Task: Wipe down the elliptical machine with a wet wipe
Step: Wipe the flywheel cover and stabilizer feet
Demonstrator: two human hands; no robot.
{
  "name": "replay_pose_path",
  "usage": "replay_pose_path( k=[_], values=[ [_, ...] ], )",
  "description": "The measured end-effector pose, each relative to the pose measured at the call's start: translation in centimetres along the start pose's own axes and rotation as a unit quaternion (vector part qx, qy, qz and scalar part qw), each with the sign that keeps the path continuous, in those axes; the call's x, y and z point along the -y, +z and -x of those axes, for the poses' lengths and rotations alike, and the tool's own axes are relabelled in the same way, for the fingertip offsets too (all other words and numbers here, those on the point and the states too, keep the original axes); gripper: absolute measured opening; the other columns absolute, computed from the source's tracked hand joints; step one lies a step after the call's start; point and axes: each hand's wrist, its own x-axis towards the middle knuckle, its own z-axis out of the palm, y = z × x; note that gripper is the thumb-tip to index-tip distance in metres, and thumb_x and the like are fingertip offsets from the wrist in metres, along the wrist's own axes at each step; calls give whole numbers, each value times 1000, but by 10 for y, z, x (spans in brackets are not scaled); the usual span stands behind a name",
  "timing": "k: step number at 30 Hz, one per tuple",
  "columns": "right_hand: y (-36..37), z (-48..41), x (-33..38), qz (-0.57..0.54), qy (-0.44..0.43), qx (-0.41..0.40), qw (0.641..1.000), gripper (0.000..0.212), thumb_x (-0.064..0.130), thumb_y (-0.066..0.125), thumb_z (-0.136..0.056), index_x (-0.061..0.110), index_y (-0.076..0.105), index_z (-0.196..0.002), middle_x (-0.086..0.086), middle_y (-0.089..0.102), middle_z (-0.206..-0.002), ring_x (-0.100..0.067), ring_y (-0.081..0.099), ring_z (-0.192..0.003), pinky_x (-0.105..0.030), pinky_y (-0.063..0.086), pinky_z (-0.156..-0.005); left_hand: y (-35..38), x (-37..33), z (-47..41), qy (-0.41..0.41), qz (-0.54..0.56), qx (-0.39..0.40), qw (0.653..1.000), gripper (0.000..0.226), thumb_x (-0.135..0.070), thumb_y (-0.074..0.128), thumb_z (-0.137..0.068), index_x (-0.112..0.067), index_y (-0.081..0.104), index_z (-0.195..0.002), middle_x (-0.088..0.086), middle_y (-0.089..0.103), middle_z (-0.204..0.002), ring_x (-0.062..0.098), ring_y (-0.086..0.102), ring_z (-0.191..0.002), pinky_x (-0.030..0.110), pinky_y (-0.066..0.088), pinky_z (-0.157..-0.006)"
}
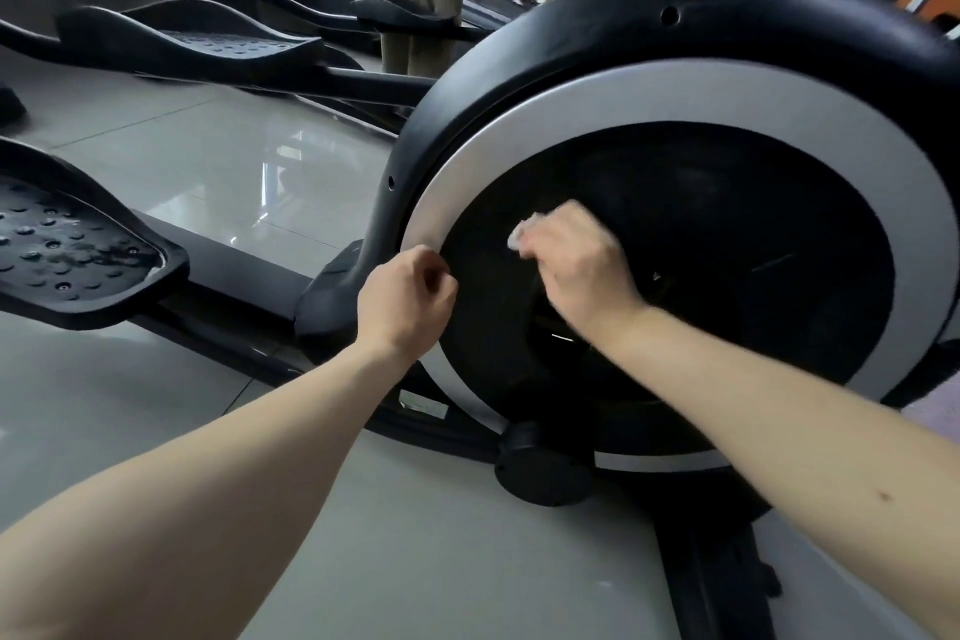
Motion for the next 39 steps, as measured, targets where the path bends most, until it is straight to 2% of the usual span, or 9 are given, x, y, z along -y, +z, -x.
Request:
replay_pose_path(
  k=[5, 8, 15, 18, 21, 25, 28, 35, 39],
  values=[
    [14, 35, 9, -14, -26, 131, 991, 20, -17, 65, -83, 2, 70, -81, -9, 67, -81, -27, 62, -73, -39, 55, -62, 5, 0, 1, 3, -2, 1, 1000, 7, -26, 62, -88, -28, 68, -88, -13, 66, -84, 16, 63, -79, 32, 51, -70],
    [-16, 20, -5, -22, 25, 57, 998, 22, -11, 60, -93, 5, 75, -89, -5, 73, -92, -26, 61, -79, -41, 55, -69, 9, -5, 0, 8, 5, -5, 1000, 7, -27, 62, -88, -28, 68, -88, -12, 67, -86, 17, 63, -81, 34, 53, -73],
    [-69, 24, -22, 28, 182, -91, 979, 21, -11, 60, -88, 1, 77, -84, -3, 76, -91, -19, 62, -88, -20, 53, -86, 14, -6, -1, 17, 1, -11, 1000, 8, -26, 61, -87, -27, 68, -88, -11, 68, -88, 18, 63, -82, 33, 52, -73],
    [-40, 21, -7, 16, 158, -105, 982, 21, -13, 63, -88, 3, 76, -82, -3, 76, -90, -21, 62, -83, -22, 53, -82, 15, 0, -1, 7, -3, -6, 1000, 7, -27, 61, -87, -28, 68, -87, -11, 69, -87, 17, 63, -79, 33, 51, -71],
    [3, 29, 13, -18, 109, -55, 992, 23, -12, 58, -91, 3, 73, -82, -5, 74, -87, -23, 61, -78, -29, 53, -72, 16, 1, 2, -2, -13, 1, 1000, 8, -28, 60, -86, -28, 68, -87, -11, 69, -87, 17, 62, -79, 32, 50, -69],
    [53, 54, 39, 20, 55, 109, 992, 22, -12, 72, -76, 6, 66, -64, -8, 60, -65, -25, 57, -61, -31, 47, -56, 12, 2, 5, -2, -20, 8, 1000, 9, -27, 60, -87, -27, 70, -88, -11, 69, -86, 15, 63, -78, 31, 51, -69],
    [65, 70, 50, 106, -21, 211, 971, 24, -6, 72, -64, 11, 59, -54, -3, 51, -58, -20, 53, -58, -25, 31, -61, 7, 8, 8, -15, -41, 35, 998, 12, -28, 60, -89, -25, 71, -90, -9, 71, -88, 15, 64, -79, 32, 54, -70],
    [81, 44, 56, 104, -24, 169, 980, 23, -11, 65, -77, 9, 64, -65, -5, 57, -65, -23, 55, -64, -32, 42, -58, 8, 39, 18, -56, -124, 115, 984, 18, -28, 55, -93, -22, 72, -90, -5, 70, -85, 18, 63, -75, 30, 50, -65],
    [91, 92, 62, 153, -55, 331, 930, 25, 1, 82, -47, 15, 62, -53, 0, 52, -56, -20, 53, -60, -27, 39, -58, 10, 42, 21, -67, -138, 150, 977, 17, -27, 55, -91, -24, 72, -90, -5, 69, -86, 21, 63, -77, 31, 50, -67]
  ],
)
